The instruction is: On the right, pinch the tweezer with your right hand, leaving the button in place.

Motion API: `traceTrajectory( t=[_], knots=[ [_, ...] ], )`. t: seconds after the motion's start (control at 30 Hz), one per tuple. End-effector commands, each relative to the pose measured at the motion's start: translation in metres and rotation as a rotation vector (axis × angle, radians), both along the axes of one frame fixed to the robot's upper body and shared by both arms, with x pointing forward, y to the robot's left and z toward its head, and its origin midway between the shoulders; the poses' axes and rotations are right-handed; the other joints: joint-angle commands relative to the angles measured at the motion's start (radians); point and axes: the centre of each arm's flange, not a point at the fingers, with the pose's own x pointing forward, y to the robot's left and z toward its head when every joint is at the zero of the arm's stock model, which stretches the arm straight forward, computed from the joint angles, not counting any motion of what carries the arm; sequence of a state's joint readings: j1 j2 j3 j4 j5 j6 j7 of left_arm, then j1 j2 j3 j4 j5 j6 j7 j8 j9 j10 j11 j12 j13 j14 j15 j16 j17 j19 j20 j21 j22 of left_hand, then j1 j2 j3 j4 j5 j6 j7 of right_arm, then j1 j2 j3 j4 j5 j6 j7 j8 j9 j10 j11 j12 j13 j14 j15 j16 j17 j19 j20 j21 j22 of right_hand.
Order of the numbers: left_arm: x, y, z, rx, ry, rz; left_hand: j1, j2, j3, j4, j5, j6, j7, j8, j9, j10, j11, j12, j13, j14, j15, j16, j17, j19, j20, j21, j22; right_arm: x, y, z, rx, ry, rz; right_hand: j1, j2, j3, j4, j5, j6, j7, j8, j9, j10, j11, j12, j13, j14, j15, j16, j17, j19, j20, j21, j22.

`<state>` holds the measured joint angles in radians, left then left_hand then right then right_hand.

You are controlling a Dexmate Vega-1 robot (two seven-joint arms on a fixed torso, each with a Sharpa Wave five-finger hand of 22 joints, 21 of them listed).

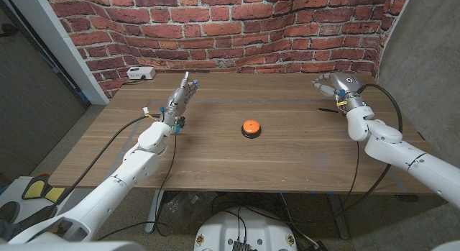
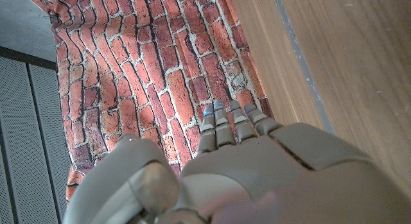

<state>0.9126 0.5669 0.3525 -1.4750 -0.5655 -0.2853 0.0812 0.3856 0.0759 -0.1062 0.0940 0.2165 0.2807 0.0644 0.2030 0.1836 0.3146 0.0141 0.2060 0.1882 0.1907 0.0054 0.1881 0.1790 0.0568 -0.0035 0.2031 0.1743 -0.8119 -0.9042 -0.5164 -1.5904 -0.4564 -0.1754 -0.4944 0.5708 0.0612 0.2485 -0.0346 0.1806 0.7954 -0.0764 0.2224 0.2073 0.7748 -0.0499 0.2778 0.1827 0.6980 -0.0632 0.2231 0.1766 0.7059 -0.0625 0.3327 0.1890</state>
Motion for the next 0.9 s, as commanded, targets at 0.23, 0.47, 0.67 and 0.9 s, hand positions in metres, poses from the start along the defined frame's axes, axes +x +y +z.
traceTrajectory(
  t=[0.23, 0.47, 0.67, 0.9],
  knots=[
    [0.005, 0.008, 0.012, 0.036, 0.002, -0.017, 0.004, -0.002, -0.008, -0.001, 0.001, 0.01, 0.001, -0.001, 0.005, 0.002, -0.003, -0.003, 0.004, 0.012, -0.001, 0.001, 0.003, 0.003, 0.003, -0.002, 0.006, -0.005, 0.009, 0.004, 0.339, 0.065, 0.402, -0.017, 0.009, 0.012, -0.029, -0.002, -0.092, 0.078, -0.032, 0.006, -0.069, 0.086, -0.055, 0.005, -0.069, 0.006, -0.047, 0.006, -0.044, -0.026, -0.052, -0.007],
    [0.006, 0.008, 0.014, 0.031, -0.013, -0.026, 0.004, -0.002, -0.009, -0.001, 0.001, 0.01, 0.002, -0.001, 0.005, 0.002, -0.002, -0.004, 0.004, 0.013, -0.001, 0.001, 0.003, 0.003, 0.003, -0.002, 0.006, -0.003, 0.014, -0.002, 0.467, 0.134, 0.525, -0.053, -0.002, 0.0, -0.027, -0.005, -0.159, 0.094, -0.041, 0.002, -0.142, 0.115, -0.081, 0.007, -0.165, 0.041, -0.053, 0.009, -0.117, 0.001, -0.096, -0.006],
    [0.008, 0.005, 0.017, 0.032, -0.031, -0.044, 0.005, -0.001, -0.01, -0.001, 0.001, 0.01, 0.003, -0.001, 0.005, 0.002, -0.001, -0.003, 0.004, 0.013, -0.001, 0.001, 0.003, 0.004, 0.002, -0.002, 0.006, 0.001, 0.018, -0.009, 0.615, 0.167, 0.644, -0.112, -0.008, -0.023, -0.006, -0.008, -0.15, 0.041, -0.027, 0.0, -0.19, 0.115, -0.085, 0.01, -0.228, 0.062, -0.051, 0.013, -0.165, 0.018, -0.119, -0.002],
    [0.007, 0.007, 0.017, 0.029, -0.038, -0.052, 0.006, -0.001, -0.012, -0.002, 0.001, 0.011, 0.005, -0.001, 0.005, 0.002, 0.004, -0.003, 0.004, 0.014, -0.001, 0.001, 0.003, 0.011, -0.014, 0.001, 0.005, 0.001, 0.022, -0.012, 0.68, 0.21, 0.739, -0.186, -0.026, -0.057, 0.019, -0.007, -0.243, 0.113, -0.048, -0.005, -0.223, 0.137, -0.082, 0.01, -0.257, 0.072, -0.044, 0.014, -0.188, 0.023, -0.126, 0.0]
  ],
)
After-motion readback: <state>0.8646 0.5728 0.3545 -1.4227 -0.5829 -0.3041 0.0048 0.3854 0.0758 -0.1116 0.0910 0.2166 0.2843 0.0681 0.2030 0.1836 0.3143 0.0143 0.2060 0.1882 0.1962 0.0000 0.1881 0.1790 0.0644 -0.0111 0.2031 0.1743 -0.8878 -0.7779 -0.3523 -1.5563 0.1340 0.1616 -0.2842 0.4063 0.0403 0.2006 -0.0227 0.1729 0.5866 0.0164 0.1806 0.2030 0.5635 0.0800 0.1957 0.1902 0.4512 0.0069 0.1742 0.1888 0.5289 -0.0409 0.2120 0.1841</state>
